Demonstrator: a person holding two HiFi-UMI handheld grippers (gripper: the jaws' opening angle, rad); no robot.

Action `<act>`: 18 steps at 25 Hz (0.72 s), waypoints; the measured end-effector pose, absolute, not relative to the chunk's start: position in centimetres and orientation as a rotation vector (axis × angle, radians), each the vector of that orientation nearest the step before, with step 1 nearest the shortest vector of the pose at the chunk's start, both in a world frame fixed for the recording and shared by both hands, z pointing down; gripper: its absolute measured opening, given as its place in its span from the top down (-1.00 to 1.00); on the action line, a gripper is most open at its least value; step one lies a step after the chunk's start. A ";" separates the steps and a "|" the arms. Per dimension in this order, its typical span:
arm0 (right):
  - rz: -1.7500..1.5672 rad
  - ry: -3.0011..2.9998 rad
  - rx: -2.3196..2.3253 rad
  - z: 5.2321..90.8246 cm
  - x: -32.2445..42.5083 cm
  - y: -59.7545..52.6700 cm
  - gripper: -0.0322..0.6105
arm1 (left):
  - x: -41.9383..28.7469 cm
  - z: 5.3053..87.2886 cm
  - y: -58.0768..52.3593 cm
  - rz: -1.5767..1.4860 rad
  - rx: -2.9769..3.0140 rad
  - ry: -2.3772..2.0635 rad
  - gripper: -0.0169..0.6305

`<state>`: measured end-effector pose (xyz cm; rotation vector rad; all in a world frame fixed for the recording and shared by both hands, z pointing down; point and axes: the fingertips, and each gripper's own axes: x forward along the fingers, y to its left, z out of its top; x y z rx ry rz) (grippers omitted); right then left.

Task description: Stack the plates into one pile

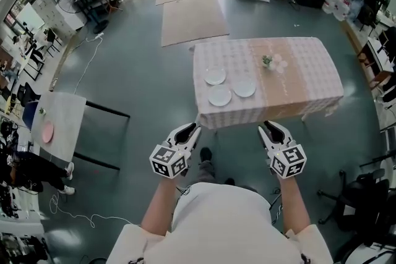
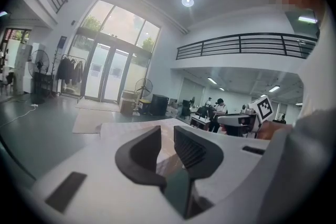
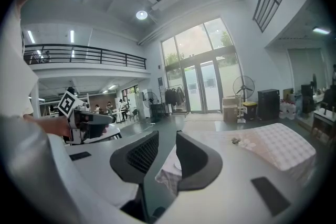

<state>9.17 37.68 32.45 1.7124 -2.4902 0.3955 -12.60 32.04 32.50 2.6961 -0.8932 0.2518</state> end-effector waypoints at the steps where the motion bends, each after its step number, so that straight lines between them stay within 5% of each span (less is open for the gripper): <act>1: 0.400 -2.485 1.711 32.7 9.1 37.2 0.51 | -12.6 32.7 31.4 0.252 2.694 -0.888 0.70; 18: 0.535 -2.407 1.738 35.0 6.1 18.9 0.52 | -12.9 34.3 12.1 0.331 2.710 -0.699 0.72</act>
